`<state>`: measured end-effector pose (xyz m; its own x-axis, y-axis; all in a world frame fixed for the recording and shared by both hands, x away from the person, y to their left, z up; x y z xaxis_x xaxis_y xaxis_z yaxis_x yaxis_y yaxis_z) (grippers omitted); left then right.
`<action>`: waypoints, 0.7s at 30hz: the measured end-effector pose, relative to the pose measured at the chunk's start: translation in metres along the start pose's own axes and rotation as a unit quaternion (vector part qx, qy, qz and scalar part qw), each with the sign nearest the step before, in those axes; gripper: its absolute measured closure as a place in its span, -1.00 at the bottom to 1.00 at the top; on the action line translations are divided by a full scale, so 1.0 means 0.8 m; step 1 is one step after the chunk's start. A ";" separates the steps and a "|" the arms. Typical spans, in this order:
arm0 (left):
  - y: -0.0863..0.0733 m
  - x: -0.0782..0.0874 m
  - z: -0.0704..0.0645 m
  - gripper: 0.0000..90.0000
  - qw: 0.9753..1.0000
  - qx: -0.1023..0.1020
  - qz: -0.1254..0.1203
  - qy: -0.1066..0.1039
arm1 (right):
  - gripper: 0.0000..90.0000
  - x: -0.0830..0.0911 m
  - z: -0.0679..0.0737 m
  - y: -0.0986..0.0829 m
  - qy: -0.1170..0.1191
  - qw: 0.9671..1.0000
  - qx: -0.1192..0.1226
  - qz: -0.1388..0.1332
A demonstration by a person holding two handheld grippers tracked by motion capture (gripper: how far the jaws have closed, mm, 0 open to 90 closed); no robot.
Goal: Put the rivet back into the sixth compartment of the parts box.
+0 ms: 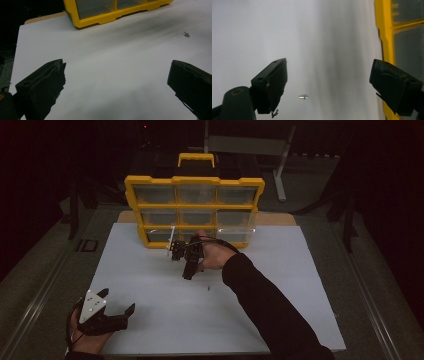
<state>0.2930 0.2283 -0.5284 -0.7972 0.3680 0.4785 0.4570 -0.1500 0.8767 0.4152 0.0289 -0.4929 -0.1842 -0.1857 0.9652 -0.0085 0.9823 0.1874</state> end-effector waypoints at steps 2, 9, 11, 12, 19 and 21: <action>0.000 0.000 0.000 -0.96 1.000 0.000 0.001 0.000 | -0.67 -0.005 0.004 -0.003 0.004 1.000 0.003 0.001; 0.000 0.000 0.000 -0.96 1.000 0.000 0.001 -0.001 | -0.66 -0.028 0.014 -0.021 0.015 1.000 -0.004 0.017; -0.001 0.000 0.000 -0.96 1.000 0.000 0.001 -0.001 | -0.65 -0.035 0.016 -0.026 0.018 1.000 -0.005 0.019; -0.001 0.000 0.001 -0.96 1.000 0.000 0.002 0.000 | -0.65 -0.039 0.018 -0.029 0.021 1.000 -0.006 0.020; -0.001 0.000 0.000 -0.96 1.000 -0.001 0.003 0.000 | -0.64 -0.064 0.029 -0.053 0.037 0.998 -0.013 0.041; -0.001 0.000 0.001 -0.96 1.000 -0.001 0.003 0.000 | -0.64 -0.069 0.029 -0.058 0.040 0.998 -0.020 0.044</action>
<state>0.2930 0.2287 -0.5292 -0.7944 0.3673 0.4837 0.4608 -0.1543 0.8740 0.4026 -0.0061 -0.5592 -0.1032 -0.1028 0.9893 0.0433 0.9932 0.1077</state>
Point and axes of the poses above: each handheld gripper's, and its own axes: x roughly backward along the jaws, y roughly out of its top, z roughly to its left, the point moved 10 cm from there along -x, roughly forward along the jaws, and after that the axes turned 6 degrees about x, right-handed, at the moved point
